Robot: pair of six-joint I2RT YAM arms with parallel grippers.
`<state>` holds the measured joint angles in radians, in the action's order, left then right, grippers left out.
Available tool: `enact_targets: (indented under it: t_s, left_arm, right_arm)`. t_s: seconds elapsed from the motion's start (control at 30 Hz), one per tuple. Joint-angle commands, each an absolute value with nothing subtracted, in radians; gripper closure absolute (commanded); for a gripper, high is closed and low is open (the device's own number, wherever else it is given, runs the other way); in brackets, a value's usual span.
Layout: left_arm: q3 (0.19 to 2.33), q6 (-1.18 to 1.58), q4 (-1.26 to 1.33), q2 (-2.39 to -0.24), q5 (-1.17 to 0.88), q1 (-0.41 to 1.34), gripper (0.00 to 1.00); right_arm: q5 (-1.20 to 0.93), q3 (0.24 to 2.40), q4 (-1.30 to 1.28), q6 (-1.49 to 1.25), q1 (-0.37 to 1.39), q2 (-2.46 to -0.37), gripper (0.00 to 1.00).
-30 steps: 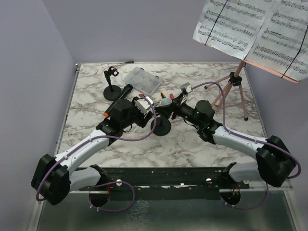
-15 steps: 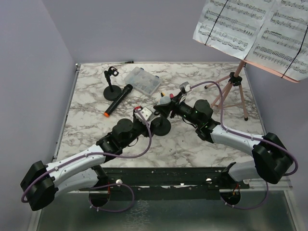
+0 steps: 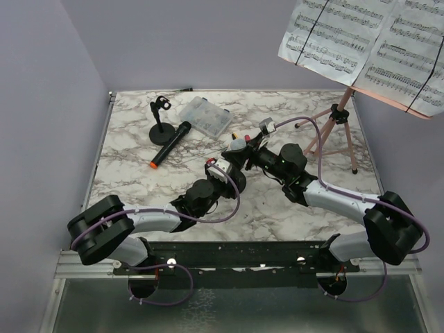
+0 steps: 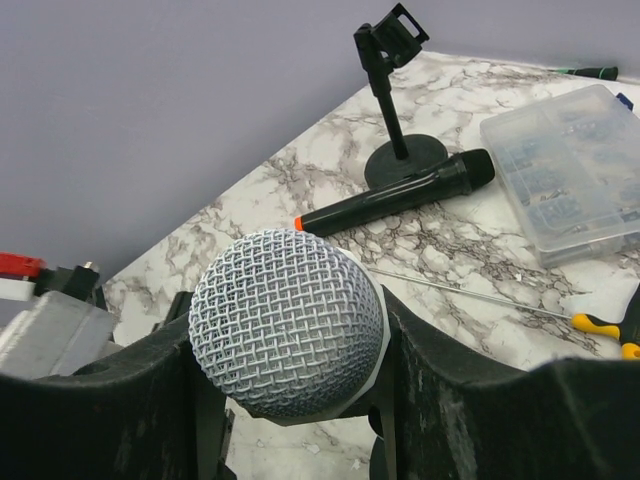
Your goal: Pack up the instrument practice props
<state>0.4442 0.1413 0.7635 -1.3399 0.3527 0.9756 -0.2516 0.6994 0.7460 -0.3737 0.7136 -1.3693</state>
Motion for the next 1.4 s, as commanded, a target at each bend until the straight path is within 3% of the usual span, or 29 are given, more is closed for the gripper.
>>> enact_targets:
  t_s: [0.0, 0.43, 0.8, 1.1, 1.17, 1.37]
  left_arm:
    - [0.439, 0.210, 1.013, -1.445, 0.455, 0.974, 0.31]
    - [0.466, 0.179, 1.328, -1.696, 0.577, 0.947, 0.32]
    - [0.462, 0.170, 1.461, -1.753, 0.377, 0.868, 0.39]
    - [0.506, 0.090, 1.540, -1.834, 0.341, 0.868, 0.47]
    - [0.516, 0.080, 1.549, -1.846, 0.340, 0.868, 0.51]
    - [0.510, 0.044, 1.571, -1.841, 0.362, 0.869, 0.81]
  right_arm:
    - [-0.251, 0.664, 0.671, -0.387, 0.723, -1.350, 0.99]
    - [-0.279, 0.655, 0.527, -0.371, 0.723, -1.258, 0.99]
    - [-0.287, 0.647, 0.393, -0.361, 0.723, -1.194, 0.99]
    - [-0.272, 0.698, 0.347, -0.398, 0.723, -1.215, 0.99]
    - [-0.272, 0.713, 0.333, -0.406, 0.723, -1.221, 0.99]
    - [-0.226, 0.739, 0.294, -0.435, 0.723, -1.218, 0.99]
